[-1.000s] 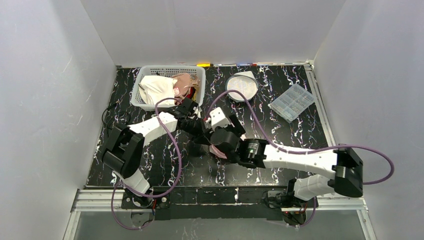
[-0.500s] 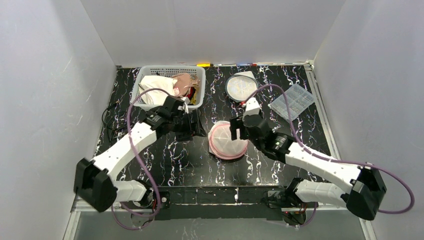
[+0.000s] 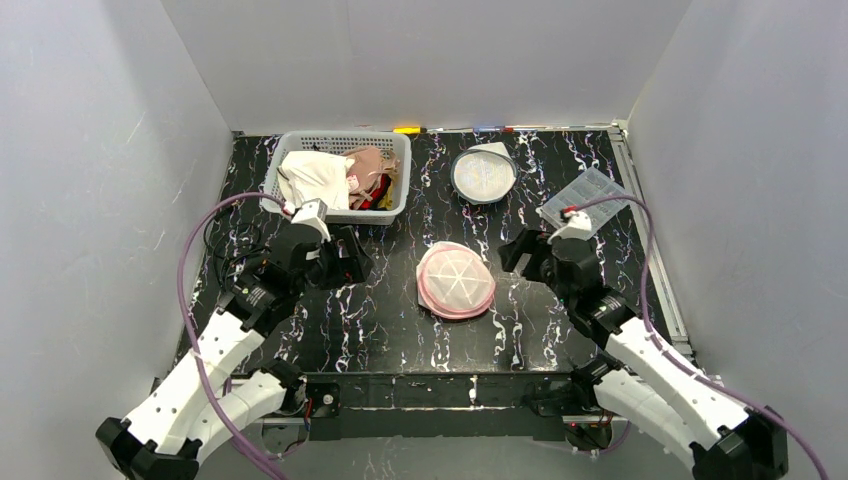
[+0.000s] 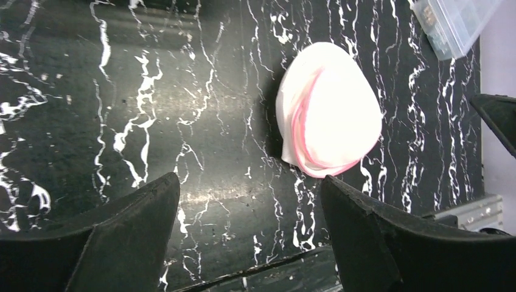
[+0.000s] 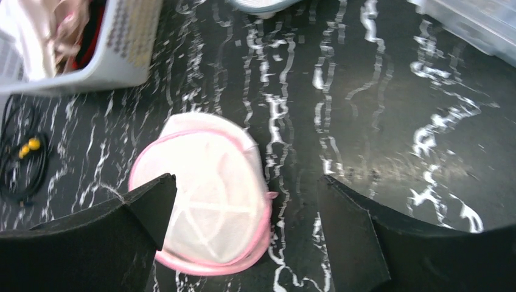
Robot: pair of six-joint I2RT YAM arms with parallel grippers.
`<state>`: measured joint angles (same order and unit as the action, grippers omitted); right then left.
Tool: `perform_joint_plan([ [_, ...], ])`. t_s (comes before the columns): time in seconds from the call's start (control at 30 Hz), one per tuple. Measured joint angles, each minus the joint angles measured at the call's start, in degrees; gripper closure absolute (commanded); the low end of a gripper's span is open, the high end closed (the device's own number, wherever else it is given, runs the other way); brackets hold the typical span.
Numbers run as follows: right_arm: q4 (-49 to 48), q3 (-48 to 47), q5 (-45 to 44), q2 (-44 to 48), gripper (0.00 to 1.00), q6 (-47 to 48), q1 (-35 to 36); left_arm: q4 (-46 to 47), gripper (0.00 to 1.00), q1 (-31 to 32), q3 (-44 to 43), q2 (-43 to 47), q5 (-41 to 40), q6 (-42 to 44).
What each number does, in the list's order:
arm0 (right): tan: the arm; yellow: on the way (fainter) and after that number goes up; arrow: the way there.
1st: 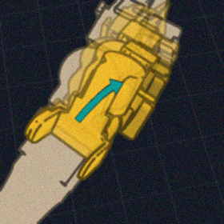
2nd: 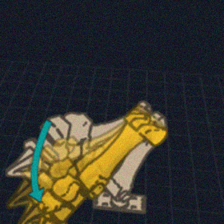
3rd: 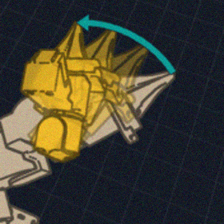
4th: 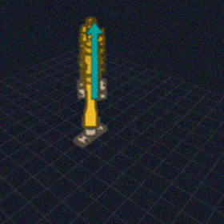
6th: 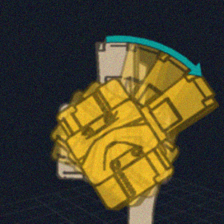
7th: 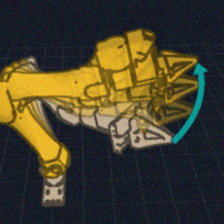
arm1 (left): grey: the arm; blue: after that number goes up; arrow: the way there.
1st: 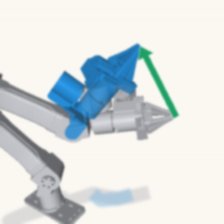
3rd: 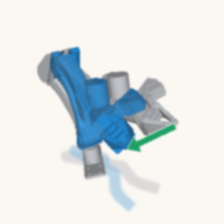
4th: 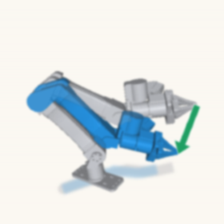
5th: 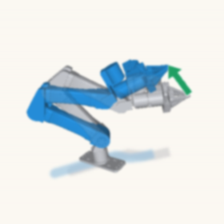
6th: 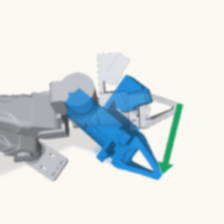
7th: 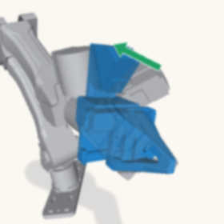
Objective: Unzip the laundry bag and remove the bra
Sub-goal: Reset both arms
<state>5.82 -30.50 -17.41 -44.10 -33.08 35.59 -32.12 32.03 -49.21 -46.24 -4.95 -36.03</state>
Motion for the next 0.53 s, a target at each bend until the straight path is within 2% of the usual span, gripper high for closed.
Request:
perform_joint_plan([
  [0.17, 0.48, 5.14, 3.96, 4.37, 0.03, -5.49, -10.58, -1.20, 0.14, 0.00, 0.68, 3.04, -3.98, 0.42],
  [0.53, 5.01, 6.05, 0.20, 5.18, 0.02, -4.57, -11.91, -2.71, 0.18, 0.00, 1.33, 3.80, -6.32, 0.48],
])
